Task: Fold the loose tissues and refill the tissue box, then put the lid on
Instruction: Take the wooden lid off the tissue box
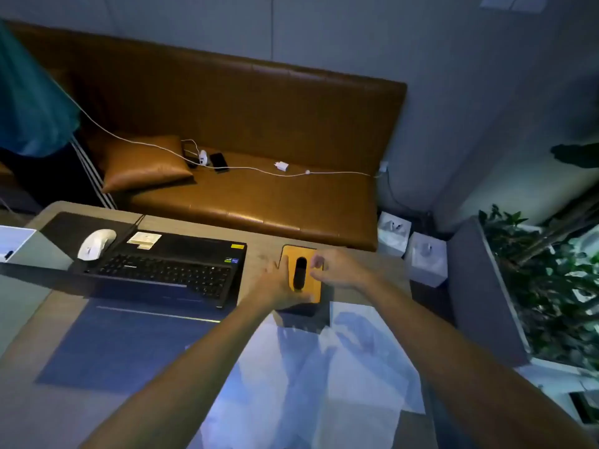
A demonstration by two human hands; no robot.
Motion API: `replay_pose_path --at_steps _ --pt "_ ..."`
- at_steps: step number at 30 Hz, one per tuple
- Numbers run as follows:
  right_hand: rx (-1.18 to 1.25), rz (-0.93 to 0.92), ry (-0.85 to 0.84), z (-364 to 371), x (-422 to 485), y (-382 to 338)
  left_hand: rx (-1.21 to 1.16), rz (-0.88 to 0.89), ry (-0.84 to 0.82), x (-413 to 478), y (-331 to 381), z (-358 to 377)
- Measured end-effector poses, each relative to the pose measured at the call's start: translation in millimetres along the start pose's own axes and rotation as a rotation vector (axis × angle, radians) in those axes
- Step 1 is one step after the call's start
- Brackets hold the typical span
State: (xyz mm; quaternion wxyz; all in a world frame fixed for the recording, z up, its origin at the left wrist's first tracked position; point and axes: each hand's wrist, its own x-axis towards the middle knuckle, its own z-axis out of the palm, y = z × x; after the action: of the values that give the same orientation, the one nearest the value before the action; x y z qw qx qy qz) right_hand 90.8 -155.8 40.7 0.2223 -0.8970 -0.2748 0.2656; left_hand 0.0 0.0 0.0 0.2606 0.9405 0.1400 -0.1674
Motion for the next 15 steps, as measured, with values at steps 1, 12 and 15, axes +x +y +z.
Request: replay_pose_path --at_steps 1,12,15 --pt "-0.034 0.015 -0.022 7 5 0 0.024 -0.019 -0.008 1 -1 8" --pt "-0.195 0.011 -0.133 76 38 8 0.09 -0.108 0.317 14 7 82" --pt "-0.162 0.012 -0.149 76 46 11 0.122 -0.143 0.321 23 8 86"
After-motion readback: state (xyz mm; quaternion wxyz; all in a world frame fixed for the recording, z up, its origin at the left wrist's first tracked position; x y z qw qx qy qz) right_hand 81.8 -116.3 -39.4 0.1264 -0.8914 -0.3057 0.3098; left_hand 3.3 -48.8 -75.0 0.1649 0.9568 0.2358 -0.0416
